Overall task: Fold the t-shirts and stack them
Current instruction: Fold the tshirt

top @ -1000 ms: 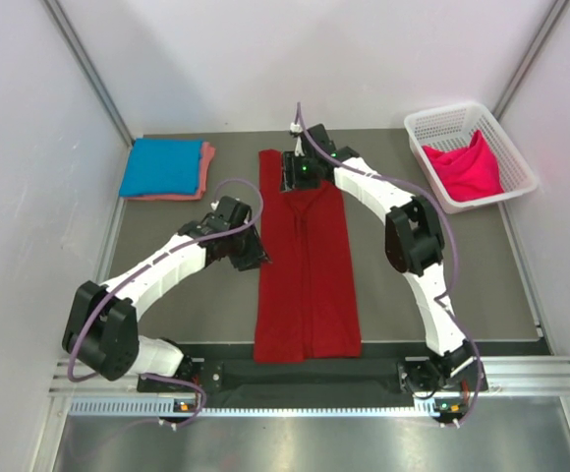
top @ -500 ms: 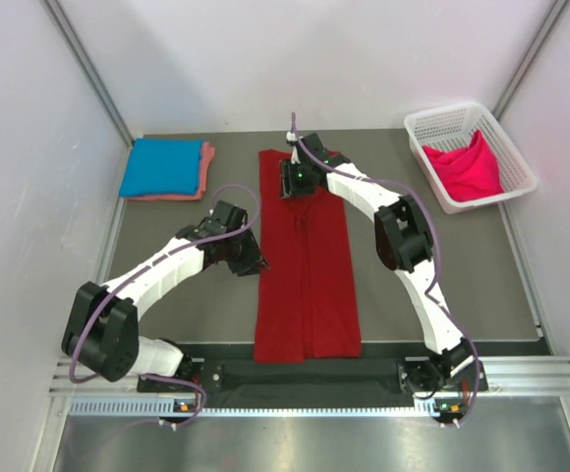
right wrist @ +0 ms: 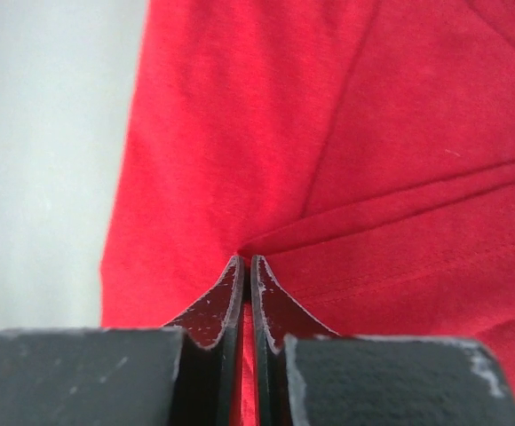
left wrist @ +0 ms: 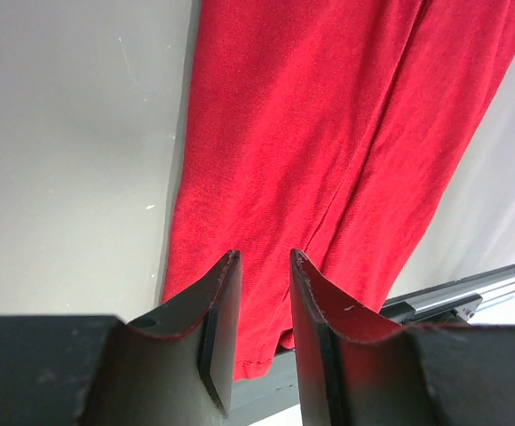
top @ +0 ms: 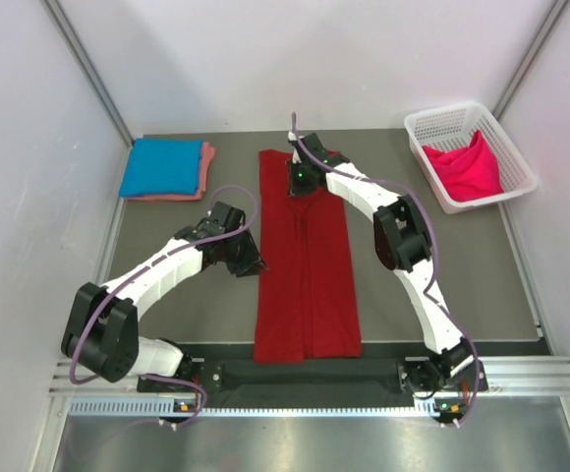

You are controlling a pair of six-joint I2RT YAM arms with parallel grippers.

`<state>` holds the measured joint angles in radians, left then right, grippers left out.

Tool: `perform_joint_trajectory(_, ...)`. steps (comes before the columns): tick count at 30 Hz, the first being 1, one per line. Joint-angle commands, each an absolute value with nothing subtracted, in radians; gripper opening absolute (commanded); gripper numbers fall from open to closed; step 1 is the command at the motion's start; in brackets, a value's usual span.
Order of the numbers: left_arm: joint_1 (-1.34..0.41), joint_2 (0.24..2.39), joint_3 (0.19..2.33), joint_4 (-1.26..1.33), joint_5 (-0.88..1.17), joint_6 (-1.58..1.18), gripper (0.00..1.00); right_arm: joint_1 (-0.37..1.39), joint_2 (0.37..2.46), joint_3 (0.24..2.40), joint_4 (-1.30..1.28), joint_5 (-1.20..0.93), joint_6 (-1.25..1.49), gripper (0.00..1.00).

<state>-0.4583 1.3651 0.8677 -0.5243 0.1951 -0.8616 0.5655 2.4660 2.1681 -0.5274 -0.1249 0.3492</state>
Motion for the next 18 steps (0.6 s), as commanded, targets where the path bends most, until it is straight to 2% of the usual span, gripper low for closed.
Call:
perform_joint_trajectory(1, -0.453, 1.338, 0.879, -0.492, 0.213, -0.861, 0.33, 0.563, 2.354, 2.168, -0.560, -0.048, 0.336, 0.00)
perform_joint_trajectory(9, -0.451, 1.359, 0.894, -0.509, 0.253, -0.859, 0.33, 0.502, 2.116, 1.774, -0.522, -0.077, 0.393, 0.02)
perform_joint_trajectory(10, -0.451, 1.359, 0.894, -0.512, 0.252, -0.856, 0.33, 0.496, 2.070, 1.734, -0.514, -0.096, 0.394, 0.06)
perform_joint_trajectory(12, -0.451, 1.355, 0.894, -0.521, 0.249, -0.853, 0.33, 0.492, 2.024, 1.619, -0.511, -0.094, 0.402, 0.08)
perform_joint_trajectory(14, -0.449, 1.347, 0.894, -0.526, 0.247, -0.854, 0.33, 0.486, 1.954, 1.504, -0.502, -0.060, 0.411, 0.16)
perform_joint_trajectory(18, -0.449, 1.342, 0.894, -0.529, 0.250, -0.857, 0.33, 0.460, 1.869, 1.362, -0.476, -0.029, 0.407, 0.26)
